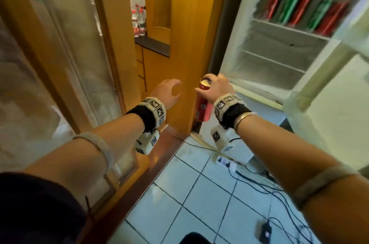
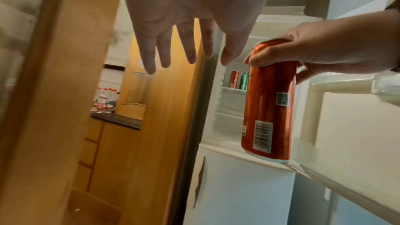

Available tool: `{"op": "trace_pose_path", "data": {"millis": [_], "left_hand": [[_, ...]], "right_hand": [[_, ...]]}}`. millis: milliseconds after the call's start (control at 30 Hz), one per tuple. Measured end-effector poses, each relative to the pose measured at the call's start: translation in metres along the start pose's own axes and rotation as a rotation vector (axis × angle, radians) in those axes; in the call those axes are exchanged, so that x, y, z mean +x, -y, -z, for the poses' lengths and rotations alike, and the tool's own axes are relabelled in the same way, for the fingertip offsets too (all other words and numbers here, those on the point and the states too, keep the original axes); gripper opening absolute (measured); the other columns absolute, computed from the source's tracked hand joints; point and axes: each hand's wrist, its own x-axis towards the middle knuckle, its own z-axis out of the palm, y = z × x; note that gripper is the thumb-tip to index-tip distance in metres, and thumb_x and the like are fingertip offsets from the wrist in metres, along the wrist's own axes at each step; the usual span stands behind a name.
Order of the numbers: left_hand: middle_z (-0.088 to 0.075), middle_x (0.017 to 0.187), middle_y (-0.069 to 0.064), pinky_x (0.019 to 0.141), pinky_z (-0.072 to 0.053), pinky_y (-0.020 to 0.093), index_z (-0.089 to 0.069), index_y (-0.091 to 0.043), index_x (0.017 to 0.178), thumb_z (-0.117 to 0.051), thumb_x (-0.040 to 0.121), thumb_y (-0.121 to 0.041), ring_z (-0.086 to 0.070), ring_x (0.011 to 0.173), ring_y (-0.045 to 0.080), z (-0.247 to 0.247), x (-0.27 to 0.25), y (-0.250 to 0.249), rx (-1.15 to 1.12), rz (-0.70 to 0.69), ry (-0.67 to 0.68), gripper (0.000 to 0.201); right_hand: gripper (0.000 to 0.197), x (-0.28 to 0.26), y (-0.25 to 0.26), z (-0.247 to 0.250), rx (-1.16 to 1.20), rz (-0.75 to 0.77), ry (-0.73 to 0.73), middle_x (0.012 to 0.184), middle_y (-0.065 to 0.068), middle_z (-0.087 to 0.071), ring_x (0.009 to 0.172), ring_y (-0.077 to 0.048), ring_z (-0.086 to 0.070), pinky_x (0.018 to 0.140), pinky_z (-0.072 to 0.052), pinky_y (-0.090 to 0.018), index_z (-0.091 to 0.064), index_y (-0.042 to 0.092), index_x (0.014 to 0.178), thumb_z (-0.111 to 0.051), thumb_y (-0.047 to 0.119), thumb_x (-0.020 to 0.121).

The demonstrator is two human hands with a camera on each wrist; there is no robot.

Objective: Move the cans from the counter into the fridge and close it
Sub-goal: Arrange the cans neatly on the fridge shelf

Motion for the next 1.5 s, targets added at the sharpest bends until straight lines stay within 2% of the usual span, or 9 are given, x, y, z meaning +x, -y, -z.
{"op": "trace_pose_path", "data": {"millis": [167, 267, 367, 567, 700, 867, 967, 1233, 1500], "left_hand": [[-0.046, 0.141, 0.003, 0.101, -0.04, 0.032, -0.043, -0.024, 0.133, -0.056, 0.09, -0.028, -0.044, 0.129, 0.022, -0.017, 0.074, -0.034, -0.033, -0.129, 0.022, 0.046], [-0.045, 0.14, 0.005, 0.099, -0.042, 0.032, -0.043, -0.024, 0.133, -0.056, 0.09, -0.027, -0.045, 0.128, 0.023, -0.032, 0.117, -0.055, -0.069, -0.173, 0.06, 0.045], [-0.048, 0.137, 0.004, 0.097, -0.044, 0.032, -0.045, -0.025, 0.131, -0.057, 0.089, -0.028, -0.048, 0.124, 0.024, -0.051, 0.172, -0.076, -0.094, -0.214, 0.079, 0.044], [-0.05, 0.135, 0.006, 0.099, -0.043, 0.034, -0.046, -0.022, 0.132, -0.059, 0.088, -0.025, -0.05, 0.123, 0.024, -0.088, 0.294, -0.139, -0.1, -0.301, 0.097, 0.047], [-0.052, 0.134, 0.009, 0.103, -0.039, 0.034, -0.048, -0.018, 0.131, -0.061, 0.087, -0.022, -0.05, 0.122, 0.025, -0.103, 0.37, -0.186, -0.097, -0.397, 0.08, 0.046], [-0.05, 0.134, 0.012, 0.102, -0.038, 0.035, -0.047, -0.017, 0.132, -0.063, 0.085, -0.018, -0.049, 0.122, 0.029, -0.12, 0.453, -0.228, -0.073, -0.455, 0.11, 0.05], [-0.05, 0.134, 0.013, 0.1, -0.038, 0.031, -0.048, -0.016, 0.133, -0.06, 0.085, -0.015, -0.049, 0.121, 0.029, -0.127, 0.494, -0.245, -0.11, -0.495, 0.1, 0.05], [-0.056, 0.125, 0.012, 0.092, -0.043, 0.028, -0.052, -0.018, 0.127, -0.059, 0.086, -0.02, -0.056, 0.111, 0.028, -0.142, 0.61, -0.278, -0.181, -0.633, 0.087, 0.043], [-0.047, 0.137, 0.007, 0.101, -0.036, 0.028, -0.05, -0.017, 0.128, -0.059, 0.087, -0.02, -0.047, 0.124, 0.023, -0.156, 0.684, -0.296, -0.265, -0.663, 0.098, 0.043]], "right_hand": [[0.056, 0.045, -0.042, 0.029, -0.029, -0.141, -0.075, 0.118, -0.009, -0.053, 0.108, -0.028, -0.056, 0.091, -0.049, -0.037, -0.054, 0.024, 0.126, -0.064, 0.055, 0.079], [0.056, 0.075, -0.071, 0.042, -0.054, -0.214, -0.112, 0.115, -0.009, -0.052, 0.104, -0.027, -0.057, 0.083, -0.047, -0.034, -0.054, 0.024, 0.125, -0.064, 0.054, 0.079], [0.061, 0.111, -0.104, 0.055, -0.04, -0.267, -0.155, 0.119, -0.008, -0.051, 0.106, -0.028, -0.056, 0.084, -0.046, -0.033, -0.053, 0.025, 0.129, -0.065, 0.055, 0.077], [0.066, 0.199, -0.176, 0.102, -0.016, -0.326, -0.283, 0.124, -0.007, -0.056, 0.113, -0.028, -0.056, 0.091, -0.045, -0.034, -0.049, 0.023, 0.128, -0.072, 0.049, 0.072], [0.064, 0.259, -0.218, 0.149, -0.053, -0.347, -0.356, 0.123, -0.007, -0.057, 0.112, -0.028, -0.056, 0.09, -0.044, -0.033, -0.049, 0.022, 0.126, -0.072, 0.05, 0.072], [0.067, 0.329, -0.256, 0.197, -0.09, -0.394, -0.453, 0.123, -0.006, -0.058, 0.108, -0.026, -0.058, 0.086, -0.045, -0.031, -0.049, 0.022, 0.126, -0.071, 0.054, 0.071], [0.069, 0.365, -0.271, 0.218, -0.116, -0.412, -0.489, 0.125, -0.007, -0.058, 0.111, -0.027, -0.057, 0.085, -0.043, -0.028, -0.048, 0.021, 0.129, -0.07, 0.054, 0.072], [0.073, 0.467, -0.308, 0.257, -0.142, -0.533, -0.63, 0.129, -0.011, -0.056, 0.119, -0.03, -0.054, 0.093, -0.044, -0.031, -0.045, 0.015, 0.133, -0.071, 0.049, 0.075], [0.066, 0.529, -0.347, 0.274, -0.155, -0.691, -0.654, 0.121, -0.014, -0.06, 0.111, -0.034, -0.059, 0.087, -0.048, -0.035, -0.048, 0.006, 0.126, -0.074, 0.041, 0.077]]}}
